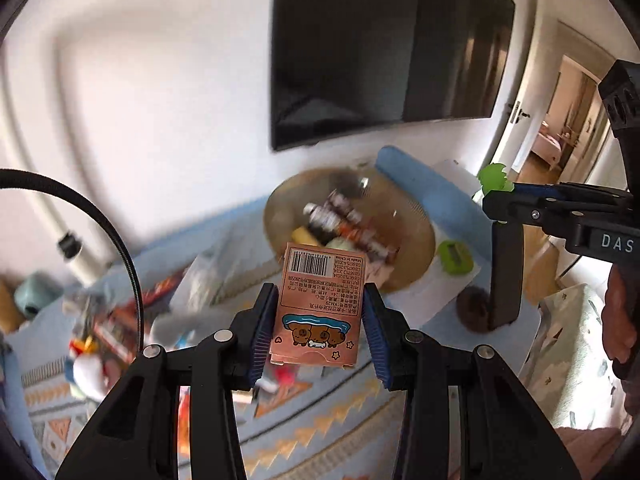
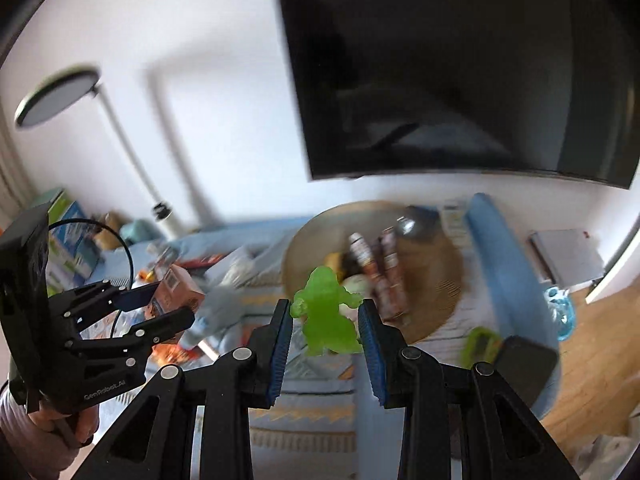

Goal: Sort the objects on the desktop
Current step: 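Carry pink box and green figure over the gold bowl and open both tools, then move both tools back to the heap of objects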

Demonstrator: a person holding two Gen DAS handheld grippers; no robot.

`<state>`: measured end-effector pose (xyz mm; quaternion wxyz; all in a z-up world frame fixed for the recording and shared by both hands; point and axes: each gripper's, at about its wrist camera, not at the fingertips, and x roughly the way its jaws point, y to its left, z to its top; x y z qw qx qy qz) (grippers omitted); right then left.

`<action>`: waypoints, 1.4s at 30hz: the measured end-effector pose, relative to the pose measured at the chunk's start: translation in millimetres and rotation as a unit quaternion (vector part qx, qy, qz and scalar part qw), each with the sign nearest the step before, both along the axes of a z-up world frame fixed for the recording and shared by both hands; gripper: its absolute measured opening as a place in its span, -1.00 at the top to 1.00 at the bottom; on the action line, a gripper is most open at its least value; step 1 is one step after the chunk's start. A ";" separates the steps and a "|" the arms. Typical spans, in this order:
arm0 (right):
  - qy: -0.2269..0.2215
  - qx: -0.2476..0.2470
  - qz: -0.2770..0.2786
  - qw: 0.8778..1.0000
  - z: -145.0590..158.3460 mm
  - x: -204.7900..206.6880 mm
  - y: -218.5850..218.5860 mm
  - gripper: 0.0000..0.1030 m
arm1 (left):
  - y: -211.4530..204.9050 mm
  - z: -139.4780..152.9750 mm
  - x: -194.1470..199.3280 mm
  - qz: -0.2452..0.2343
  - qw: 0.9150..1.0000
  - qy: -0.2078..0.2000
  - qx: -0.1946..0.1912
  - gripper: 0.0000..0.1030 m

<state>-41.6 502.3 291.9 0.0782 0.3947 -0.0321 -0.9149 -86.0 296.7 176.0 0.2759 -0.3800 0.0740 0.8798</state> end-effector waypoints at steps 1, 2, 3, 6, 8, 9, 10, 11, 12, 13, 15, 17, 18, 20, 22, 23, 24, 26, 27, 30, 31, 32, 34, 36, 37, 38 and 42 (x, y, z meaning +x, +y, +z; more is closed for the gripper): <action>0.002 0.001 -0.005 1.000 2.0 -3.8 5.6 0.36 | 8.2 3.1 -5.1 -0.004 1.000 0.006 0.000 0.24; 0.003 0.002 -0.009 1.000 3.8 -8.7 11.1 0.36 | 16.1 5.9 -10.6 -0.009 1.000 0.011 0.001 0.24; 0.004 0.001 -0.012 1.000 5.3 -13.7 15.7 0.36 | 20.9 7.6 -14.2 -0.010 1.000 0.013 0.001 0.24; 0.007 -0.002 -0.019 1.000 7.7 -29.5 27.3 0.36 | 41.8 12.3 -32.9 -0.020 1.000 0.022 -0.001 0.24; 0.001 -0.004 -0.022 1.000 5.2 -42.8 31.3 0.36 | 50.8 11.7 -42.9 -0.024 0.999 0.022 -0.002 0.24; -0.003 -0.006 -0.024 1.000 2.9 -49.9 33.1 0.36 | 55.9 10.3 -49.4 -0.026 0.999 0.020 -0.003 0.24; -0.007 -0.009 -0.026 1.000 0.2 -55.9 34.2 0.36 | 61.6 7.7 -57.4 -0.028 0.999 0.016 -0.004 0.24; -0.012 -0.012 -0.026 1.000 -3.1 -63.0 35.1 0.36 | 67.3 4.4 -65.4 -0.031 0.999 0.013 -0.006 0.24; -0.019 -0.015 -0.026 0.999 -7.6 -71.7 34.8 0.36 | 72.2 1.8 -70.7 -0.033 0.999 0.011 -0.007 0.24; -0.026 -0.018 -0.026 0.999 -11.6 -78.9 36.0 0.35 | 76.1 -2.0 -77.1 -0.036 0.999 0.008 -0.008 0.24; -0.039 -0.038 -0.027 0.998 -20.8 -95.0 40.1 0.35 | 86.2 -12.1 -93.5 -0.040 0.999 0.000 -0.013 0.23; -0.049 -0.049 -0.028 0.997 -30.8 -110.2 43.6 0.35 | 92.0 -20.4 -105.7 -0.041 0.999 -0.011 -0.012 0.18; -0.055 -0.047 -0.034 0.997 -35.3 -115.3 45.3 0.35 | 95.0 -27.3 -114.1 -0.039 0.999 -0.022 -0.010 0.10; -0.071 -0.048 -0.050 0.995 -42.9 -125.0 51.2 0.27 | 96.4 -38.0 -125.1 -0.031 0.999 -0.041 -0.002 0.01; -0.078 -0.071 -0.059 0.993 -46.5 -128.6 60.2 0.10 | 95.1 -47.3 -132.5 -0.027 0.998 -0.063 0.007 -0.01; -0.079 -0.084 -0.062 0.991 -47.6 -128.4 64.4 -0.07 | 93.6 -50.8 -133.8 -0.026 0.997 -0.067 0.008 -0.03; -0.078 -0.093 -0.064 0.991 -48.3 -127.4 68.1 -0.08 | 92.9 -53.8 -134.4 -0.024 0.997 -0.070 0.006 -0.08; -0.085 -0.105 -0.066 0.989 -50.7 -127.8 73.0 -0.08 | 90.2 -56.8 -133.3 -0.022 0.997 -0.072 0.005 -0.08; -0.090 -0.111 -0.066 0.987 -51.7 -128.9 74.9 -0.08 | 88.5 -56.9 -132.0 -0.020 0.997 -0.075 0.005 -0.08; -0.097 -0.119 -0.064 0.986 -51.9 -125.8 75.9 -0.08 | 79.6 -57.3 -125.8 -0.016 0.997 -0.078 0.011 -0.08; -0.098 -0.117 -0.061 0.986 -51.1 -124.2 74.0 -0.08 | 77.3 -55.4 -122.6 -0.014 0.997 -0.076 0.013 -0.08; -0.098 -0.115 -0.058 0.987 -50.0 -121.5 71.8 -0.08 | 74.5 -53.3 -119.0 -0.012 0.997 -0.075 0.014 -0.08; -0.098 -0.118 -0.048 0.987 -47.9 -115.6 66.4 -0.08 | 69.8 -49.3 -112.3 -0.007 0.997 -0.071 0.016 -0.08; -0.097 -0.120 -0.039 0.987 -45.4 -108.5 59.4 -0.08 | 62.5 -45.3 -104.5 -0.001 0.998 -0.066 0.018 -0.08; -0.097 -0.120 -0.034 0.987 -44.4 -105.3 55.6 -0.08 | 59.3 -43.5 -99.9 0.003 0.998 -0.064 0.018 -0.08; -0.097 -0.121 -0.027 0.988 -42.6 -100.3 50.2 -0.08 | 54.7 -41.7 -93.3 0.008 0.998 -0.062 0.017 -0.08; -0.094 -0.122 -0.008 0.988 -37.3 -86.2 32.4 -0.08 | 39.0 -38.0 -75.4 0.028 0.998 -0.061 0.017 -0.08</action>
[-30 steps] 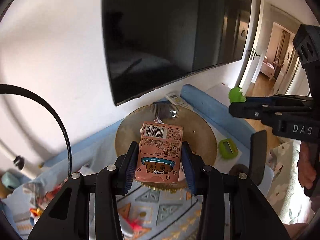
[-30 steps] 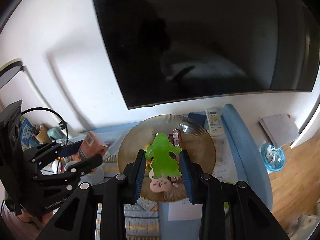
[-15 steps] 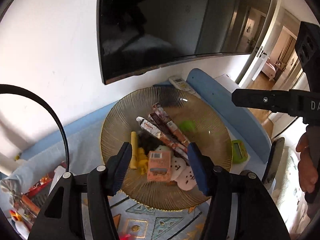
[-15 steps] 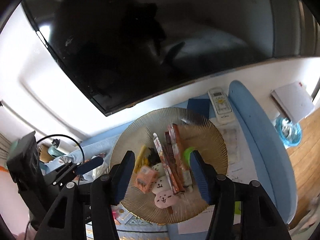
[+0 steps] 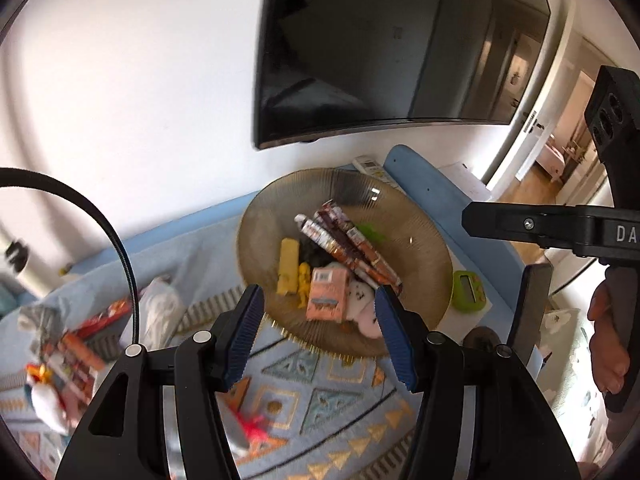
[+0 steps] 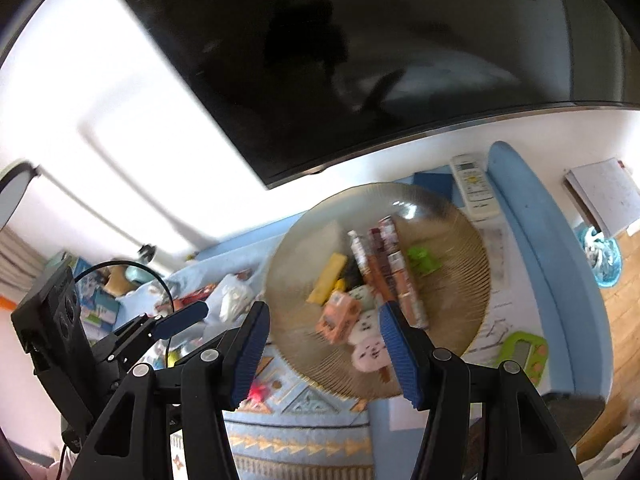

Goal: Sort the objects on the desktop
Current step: 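Move both tools back to the heap of objects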

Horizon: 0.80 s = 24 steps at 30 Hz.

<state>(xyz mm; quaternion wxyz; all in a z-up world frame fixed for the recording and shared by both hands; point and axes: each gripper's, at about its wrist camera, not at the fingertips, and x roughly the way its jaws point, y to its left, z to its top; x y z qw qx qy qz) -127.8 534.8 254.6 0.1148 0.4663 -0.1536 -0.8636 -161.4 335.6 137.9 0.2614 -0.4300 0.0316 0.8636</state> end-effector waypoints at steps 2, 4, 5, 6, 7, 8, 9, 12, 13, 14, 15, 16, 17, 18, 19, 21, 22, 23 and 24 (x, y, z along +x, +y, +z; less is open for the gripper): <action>0.003 0.001 0.009 1.000 2.8 7.4 -9.9 -0.08 | -13.0 0.5 9.8 0.013 1.000 -0.003 0.003 -0.08; 0.004 0.004 0.018 1.000 3.9 13.9 -20.0 -0.08 | -23.3 1.6 16.8 0.025 1.000 -0.008 0.012 -0.08; 0.003 0.006 0.021 1.000 4.2 17.0 -25.4 -0.08 | -30.3 2.4 18.7 0.031 0.999 -0.010 0.019 -0.08; 0.001 0.007 0.024 1.000 4.2 20.1 -31.0 -0.08 | -36.2 3.4 23.0 0.037 0.999 -0.011 0.026 -0.08; 0.001 0.007 0.025 1.000 4.2 22.9 -35.5 -0.08 | -39.9 4.3 26.5 0.041 0.999 -0.011 0.029 -0.08; -0.001 0.008 0.028 1.000 4.0 25.7 -41.1 -0.08 | -44.0 4.4 28.3 0.044 0.998 -0.011 0.032 -0.08; -0.002 0.009 0.032 0.999 3.5 27.9 -47.0 -0.08 | -49.5 4.4 31.3 0.046 0.998 -0.011 0.033 -0.08; -0.004 0.014 0.042 0.999 3.9 35.7 -65.7 -0.08 | -65.7 4.6 39.6 0.054 0.998 -0.010 0.036 -0.08; -0.004 0.015 0.044 0.999 4.1 38.2 -71.3 -0.08 | -71.5 4.6 42.0 0.057 0.998 -0.011 0.038 -0.08; -0.005 0.017 0.048 0.999 4.1 40.6 -79.3 -0.08 | -76.3 4.4 43.7 0.059 0.997 -0.012 0.039 -0.08; -0.005 0.017 0.049 0.999 4.0 42.8 -83.7 -0.08 | -81.9 3.4 45.5 0.061 0.997 -0.013 0.041 -0.08; -0.006 0.017 0.052 0.999 3.6 44.2 -89.3 -0.08 | -87.6 2.5 47.4 0.063 0.997 -0.015 0.041 -0.08; -0.007 0.017 0.054 0.998 2.9 46.1 -95.4 -0.08 | -93.3 1.3 49.4 0.065 0.997 -0.017 0.040 -0.08; -0.009 0.018 0.055 0.998 1.7 48.0 -101.6 -0.08 | -101.4 -0.9 53.0 0.067 0.997 -0.020 0.038 -0.08; -0.010 0.017 0.057 0.998 0.4 49.4 -107.3 -0.08 | -105.6 -2.8 54.5 0.068 0.997 -0.021 0.036 -0.08; -0.014 0.016 0.061 0.998 -3.0 52.4 -119.7 -0.09 | -121.1 -8.4 61.2 0.075 0.996 -0.027 0.030 -0.08; -0.015 0.015 0.062 0.998 -4.7 53.8 -125.1 -0.08 | -130.9 -12.6 64.5 0.081 0.996 -0.031 0.026 -0.08; -0.017 0.013 0.063 0.998 -6.9 55.0 -131.3 -0.08 | -141.5 -17.2 68.2 0.088 0.995 -0.036 0.023 -0.08; -0.020 0.012 0.064 0.998 -9.6 56.3 -138.0 -0.09 | -153.0 -21.7 71.5 0.096 0.994 -0.042 0.020 -0.08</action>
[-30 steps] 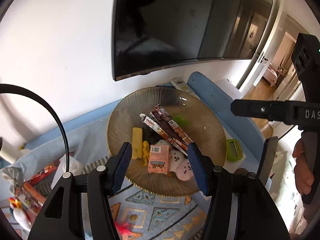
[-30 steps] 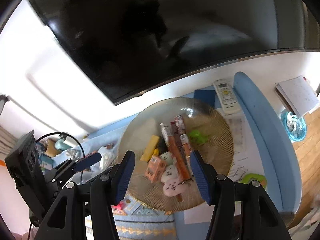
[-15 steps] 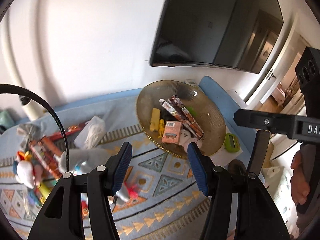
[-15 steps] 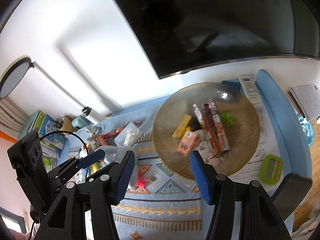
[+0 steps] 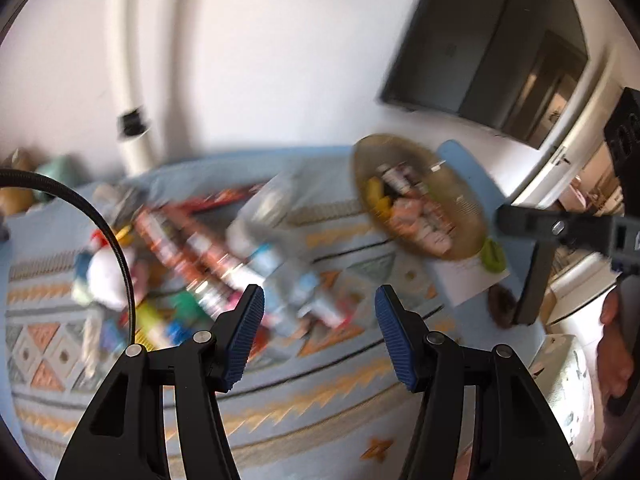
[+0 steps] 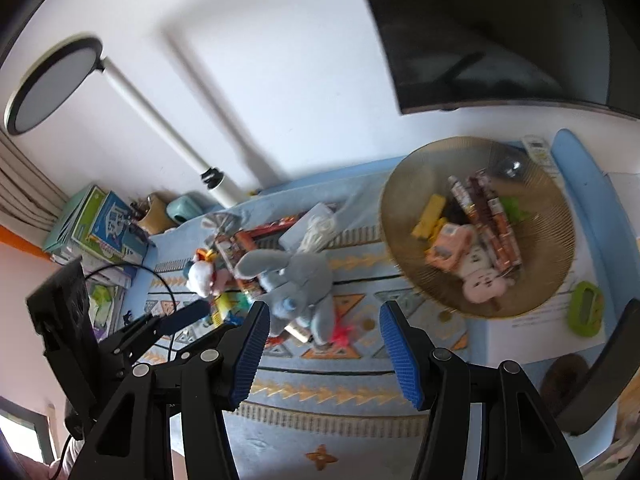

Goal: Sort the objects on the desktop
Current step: 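Move both tools back to the heap of objects, then grasp the clear tape dispenser with left tool while right tool grasps yellow box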

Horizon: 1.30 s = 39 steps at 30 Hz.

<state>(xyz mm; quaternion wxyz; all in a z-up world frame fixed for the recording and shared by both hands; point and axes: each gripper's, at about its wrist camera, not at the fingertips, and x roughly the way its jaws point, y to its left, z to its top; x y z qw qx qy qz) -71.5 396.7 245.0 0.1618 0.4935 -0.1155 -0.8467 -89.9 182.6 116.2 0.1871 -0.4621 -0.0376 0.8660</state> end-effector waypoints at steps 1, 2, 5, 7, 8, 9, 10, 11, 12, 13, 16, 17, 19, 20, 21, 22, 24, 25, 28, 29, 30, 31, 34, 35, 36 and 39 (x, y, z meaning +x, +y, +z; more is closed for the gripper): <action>-0.002 -0.002 0.001 1.000 -2.4 1.0 -6.0 -0.08 | -12.9 -5.1 3.1 0.009 1.000 -0.007 -0.003 -0.08; -0.005 -0.004 0.002 1.000 -4.9 1.8 -12.7 -0.08 | -26.1 -10.0 5.5 0.019 1.000 -0.015 -0.005 -0.08; -0.014 -0.012 0.006 1.000 -13.2 3.5 -35.0 -0.09 | -72.2 -25.7 12.2 0.059 0.998 -0.035 -0.011 -0.08; -0.016 -0.015 0.013 1.000 -17.7 5.5 -53.4 -0.08 | -105.1 -34.6 15.8 0.087 0.995 -0.044 -0.016 -0.08; -0.017 -0.016 0.016 1.000 -19.0 6.3 -59.2 -0.09 | -119.8 -38.4 15.9 0.098 0.994 -0.048 -0.020 -0.08; -0.018 -0.018 0.019 0.999 -21.0 7.9 -67.5 -0.09 | -136.7 -43.8 15.3 0.108 0.992 -0.052 -0.022 -0.08; -0.021 -0.019 0.021 0.999 -23.7 8.4 -75.9 -0.08 | -152.2 -49.3 13.6 0.116 0.991 -0.057 -0.023 -0.08; -0.025 -0.023 0.024 0.999 -27.3 9.4 -85.3 -0.09 | -164.5 -54.5 11.7 0.122 0.991 -0.059 -0.024 -0.08; -0.031 -0.031 0.028 0.999 -32.2 10.2 -95.7 -0.09 | -173.5 -59.6 8.3 0.125 0.990 -0.063 -0.022 -0.08; -0.039 -0.040 0.031 0.998 -37.1 10.8 -104.7 -0.09 | -181.8 -64.9 3.9 0.126 0.989 -0.068 -0.019 -0.08; -0.064 -0.054 0.053 0.995 -58.5 15.5 -139.0 -0.09 | -202.5 -79.9 -11.4 0.128 0.989 -0.075 0.000 -0.25; -0.071 -0.055 0.060 0.994 -66.6 16.0 -150.0 -0.09 | -207.0 -86.0 -17.0 0.126 0.989 -0.077 0.000 -0.25; -0.090 -0.059 0.075 0.991 -84.0 15.1 -170.2 -0.09 | -214.5 -100.3 -30.0 0.117 0.989 -0.088 0.001 -0.25; -0.100 -0.052 0.084 0.990 -93.7 14.1 -181.5 -0.09 | -215.6 -103.7 -33.1 0.113 0.989 -0.091 0.000 -0.25; -0.108 -0.044 0.093 0.989 -102.5 12.9 -191.5 -0.09 | -216.0 -109.6 -39.1 0.105 0.990 -0.096 0.000 -0.25; -0.116 -0.038 0.101 0.987 -110.5 11.4 -199.9 -0.09 | -214.7 -112.8 -42.5 0.096 0.991 -0.098 0.000 -0.25; -0.134 -0.028 0.116 0.984 -124.5 7.7 -215.0 -0.09 | -212.1 -121.8 -50.0 0.076 0.992 -0.103 -0.008 -0.25; -0.140 -0.026 0.124 0.982 -129.6 4.7 -222.8 -0.09 | -210.6 -125.2 -52.3 0.068 0.992 -0.105 -0.010 -0.25; -0.141 -0.015 0.146 0.979 -137.2 -3.2 -238.7 -0.09 | -211.7 -132.4 -57.0 0.048 0.993 -0.110 0.014 -0.26; -0.138 -0.007 0.158 0.978 -140.2 -7.0 -245.3 -0.08 | -212.9 -133.5 -58.0 0.045 0.993 -0.111 0.022 -0.26; -0.137 -0.003 0.166 0.977 -141.8 -9.3 -249.5 -0.09 | -214.4 -135.2 -58.9 0.042 0.992 -0.111 0.033 -0.26; -0.136 0.001 0.176 0.975 -144.3 -11.7 -254.3 -0.08 | -215.4 -136.2 -59.3 0.040 0.992 -0.110 0.040 -0.26; -0.145 0.019 0.198 0.969 -156.6 -19.5 -267.9 -0.08 | -217.8 -138.9 -60.3 0.035 0.992 -0.107 0.059 -0.30; -0.148 0.028 0.203 0.968 -161.3 -21.7 -272.2 -0.08 | -216.6 -139.2 -59.7 0.032 0.992 -0.102 0.060 -0.29; -0.149 0.036 0.207 0.966 -164.8 -23.0 -275.7 -0.08 | -215.7 -139.2 -59.2 0.029 0.993 -0.101 0.061 -0.25; -0.151 0.055 0.216 0.963 -174.2 -26.8 -285.3 -0.08 | -211.7 -140.1 -57.4 0.013 0.990 -0.105 0.094 0.15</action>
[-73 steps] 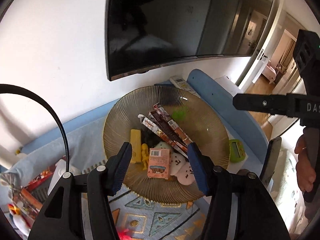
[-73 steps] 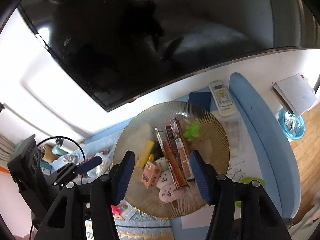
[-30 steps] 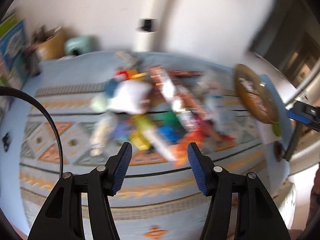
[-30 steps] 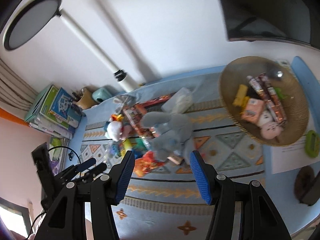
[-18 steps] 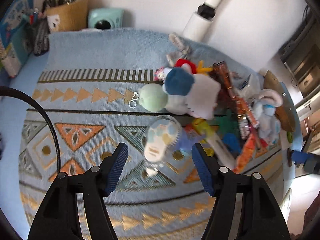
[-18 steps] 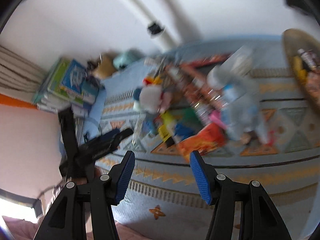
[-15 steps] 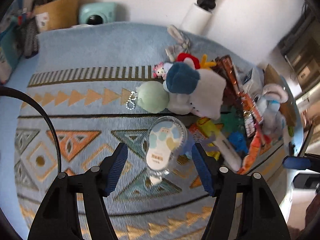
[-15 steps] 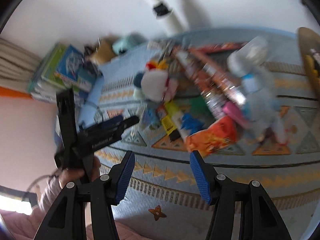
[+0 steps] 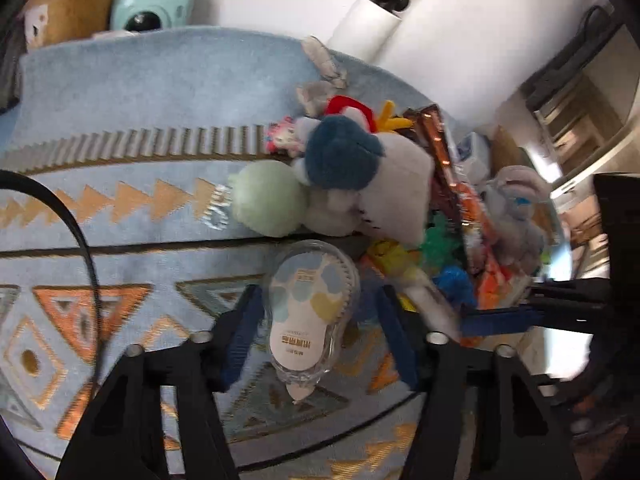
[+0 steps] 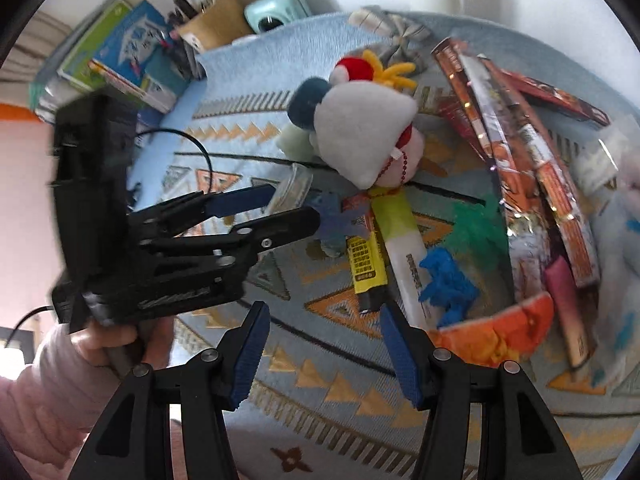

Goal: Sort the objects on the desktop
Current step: 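Grasp the clear tape dispenser with left tool while right tool grasps yellow box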

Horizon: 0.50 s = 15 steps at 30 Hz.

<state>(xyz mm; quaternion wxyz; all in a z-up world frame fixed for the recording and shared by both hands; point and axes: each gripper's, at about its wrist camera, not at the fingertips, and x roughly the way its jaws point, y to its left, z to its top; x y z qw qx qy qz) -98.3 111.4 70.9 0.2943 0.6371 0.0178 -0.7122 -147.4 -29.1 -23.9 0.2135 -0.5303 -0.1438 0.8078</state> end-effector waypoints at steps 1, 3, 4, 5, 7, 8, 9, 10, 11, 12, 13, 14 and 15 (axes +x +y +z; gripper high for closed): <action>-0.002 0.000 0.003 1.000 -2.1 -0.5 -1.7 -0.08 | 0.7 0.2 -1.3 -0.002 1.000 -0.001 0.004 0.15; -0.001 -0.004 0.005 1.000 -6.1 -1.1 -4.0 -0.08 | 5.3 3.4 2.8 -0.005 1.000 0.010 -0.020 0.16; 0.004 0.000 0.005 1.000 -7.8 -1.5 -5.9 -0.08 | 4.2 3.9 5.9 -0.004 1.000 0.011 -0.023 0.16; 0.012 0.012 0.005 1.000 -10.3 -1.3 -8.2 -0.08 | 1.2 4.5 8.1 0.001 1.000 0.011 -0.023 0.16; 0.026 0.035 0.012 0.999 -15.1 -0.7 -12.7 -0.01 | -8.9 7.5 11.6 0.015 1.000 0.010 -0.023 0.16; 0.035 0.043 0.012 0.998 -16.8 -0.5 -14.2 0.00 | -14.7 8.5 13.3 0.022 0.999 0.009 -0.025 0.16; 0.043 0.053 0.009 0.998 -18.1 -0.7 -14.9 0.00 | -22.0 10.1 16.3 0.030 0.999 0.010 -0.033 0.16; 0.046 0.059 0.009 0.997 -19.4 -1.2 -15.9 0.07 | -26.8 10.5 15.8 0.034 0.999 0.009 -0.036 0.16; 0.050 0.065 0.010 0.997 -21.0 -1.1 -16.8 0.12 | -32.0 10.7 17.4 0.040 0.998 0.007 -0.038 0.16; 0.055 0.071 0.010 0.996 -21.9 -1.5 -18.0 0.16 | -36.9 11.0 18.5 0.045 0.998 0.005 -0.040 0.16; 0.060 0.079 0.011 0.995 -23.9 -0.6 -17.9 0.24 | -40.8 11.9 19.9 0.049 0.998 0.004 -0.043 0.16; 0.064 0.089 0.014 0.994 -25.9 -0.3 -19.8 0.26 | -43.8 12.1 21.1 0.052 0.998 0.004 -0.046 0.16; 0.071 0.094 0.013 0.993 -23.5 -0.6 -19.5 0.26 | -47.1 12.5 21.0 0.054 0.997 0.003 -0.049 0.16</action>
